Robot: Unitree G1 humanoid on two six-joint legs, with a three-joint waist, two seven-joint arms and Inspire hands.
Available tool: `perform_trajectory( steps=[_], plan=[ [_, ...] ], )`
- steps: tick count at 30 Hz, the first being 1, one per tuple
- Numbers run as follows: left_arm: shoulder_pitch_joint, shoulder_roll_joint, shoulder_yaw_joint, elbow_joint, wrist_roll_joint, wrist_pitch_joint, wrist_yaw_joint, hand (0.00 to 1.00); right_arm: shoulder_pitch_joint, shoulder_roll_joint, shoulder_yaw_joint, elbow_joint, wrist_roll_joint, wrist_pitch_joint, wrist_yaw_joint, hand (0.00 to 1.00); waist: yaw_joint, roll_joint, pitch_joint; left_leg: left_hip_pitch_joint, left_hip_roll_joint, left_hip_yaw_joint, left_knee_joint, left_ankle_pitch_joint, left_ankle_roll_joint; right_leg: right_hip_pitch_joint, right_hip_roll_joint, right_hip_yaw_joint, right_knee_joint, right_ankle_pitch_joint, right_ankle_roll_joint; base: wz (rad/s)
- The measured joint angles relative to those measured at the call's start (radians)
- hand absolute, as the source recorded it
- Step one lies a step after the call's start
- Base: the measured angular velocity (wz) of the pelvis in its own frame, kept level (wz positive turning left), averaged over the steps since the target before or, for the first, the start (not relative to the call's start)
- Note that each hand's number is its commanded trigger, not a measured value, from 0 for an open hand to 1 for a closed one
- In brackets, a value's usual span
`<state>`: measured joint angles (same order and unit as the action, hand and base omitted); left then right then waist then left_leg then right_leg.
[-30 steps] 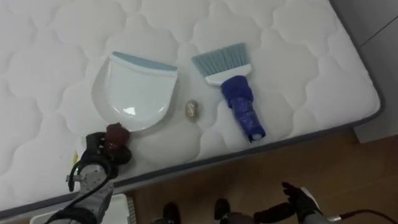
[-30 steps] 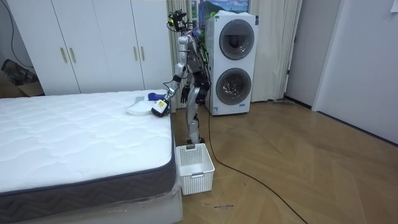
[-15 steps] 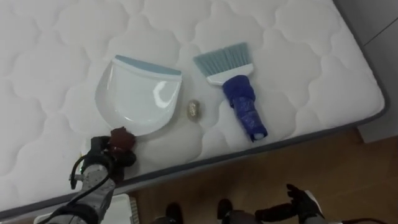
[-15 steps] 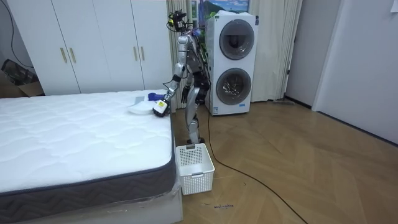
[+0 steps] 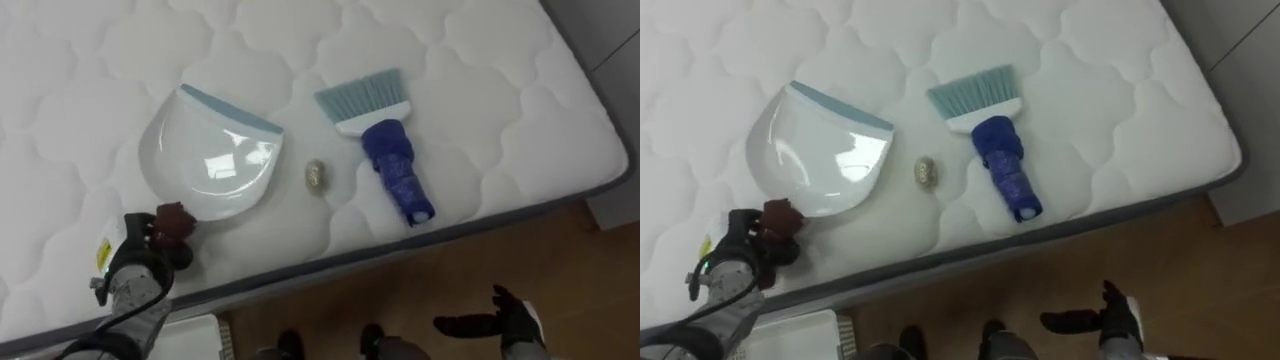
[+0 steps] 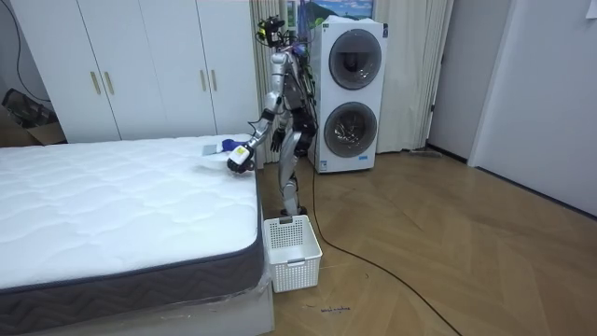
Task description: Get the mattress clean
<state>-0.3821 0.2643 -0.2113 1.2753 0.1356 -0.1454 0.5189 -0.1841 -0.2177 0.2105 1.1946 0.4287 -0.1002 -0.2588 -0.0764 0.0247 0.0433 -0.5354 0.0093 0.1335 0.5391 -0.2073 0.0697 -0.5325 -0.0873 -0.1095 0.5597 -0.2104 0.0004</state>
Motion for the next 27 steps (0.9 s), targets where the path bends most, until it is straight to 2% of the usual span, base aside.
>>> perform_trajectory(
  steps=[4,7,11,16,18,23,27],
  plan=[
    [0.015,0.015,-0.024,-0.006,0.017,-0.012,0.028,1.0,-0.004,-0.02,0.0,-0.023,0.029,-0.016,-0.031,0.0,0.004,0.004,0.0004,0.001,-0.001,-0.001,-0.005,0.0,0.0,-0.002,-0.002,-0.001,0.002,0.0,0.0,0.0],
    [0.047,0.03,-0.029,-0.04,0.079,-0.031,0.047,1.0,-0.012,-0.028,-0.029,-0.024,0.026,-0.05,-0.032,0.0,0.006,0.007,-0.0005,0.001,0.0,0.0,-0.008,0.0,0.0,-0.004,-0.001,-0.001,0.0,0.0,0.0,-0.01],
    [0.081,0.049,-0.036,-0.06,0.12,-0.061,0.07,1.0,-0.01,-0.04,-0.039,-0.037,0.031,-0.065,-0.038,0.0,0.008,0.008,-0.0002,0.001,-0.001,0.005,-0.015,0.0,0.0,-0.008,-0.002,0.003,-0.002,0.0,0.0,-0.03],
    [0.113,0.078,-0.05,-0.077,0.135,-0.108,0.078,1.0,-0.017,-0.05,-0.059,-0.042,0.033,-0.119,-0.061,0.0,0.007,0.008,-0.0001,0.006,0.0,0.011,-0.02,0.0,0.0,-0.008,0.0,0.011,-0.003,-0.001,0.0,-0.01],
    [0.114,0.094,-0.069,-0.079,0.136,-0.12,0.079,1.0,-0.029,-0.053,-0.069,-0.041,0.038,-0.126,-0.071,0.0,0.01,0.008,0.0,0.005,0.0,0.016,-0.023,0.0,0.0,-0.008,0.0,0.011,-0.008,-0.001,0.001,0.0],
    [0.117,0.129,-0.089,-0.134,0.192,-0.134,0.079,1.0,-0.046,-0.068,-0.092,-0.085,0.014,-0.146,-0.115,0.0,0.018,0.008,-0.0002,0.004,-0.004,0.019,-0.039,0.0,0.0,-0.011,-0.001,0.013,-0.023,0.0,0.004,-0.02],
    [0.154,0.136,-0.089,-0.196,0.227,-0.14,0.079,1.0,-0.05,-0.071,-0.119,-0.151,-0.047,-0.162,-0.16,0.0,0.021,0.007,-0.0004,-0.003,-0.004,0.031,-0.037,0.0,0.001,-0.026,0.0,0.024,-0.021,0.001,0.006,-0.05]
  ],
)
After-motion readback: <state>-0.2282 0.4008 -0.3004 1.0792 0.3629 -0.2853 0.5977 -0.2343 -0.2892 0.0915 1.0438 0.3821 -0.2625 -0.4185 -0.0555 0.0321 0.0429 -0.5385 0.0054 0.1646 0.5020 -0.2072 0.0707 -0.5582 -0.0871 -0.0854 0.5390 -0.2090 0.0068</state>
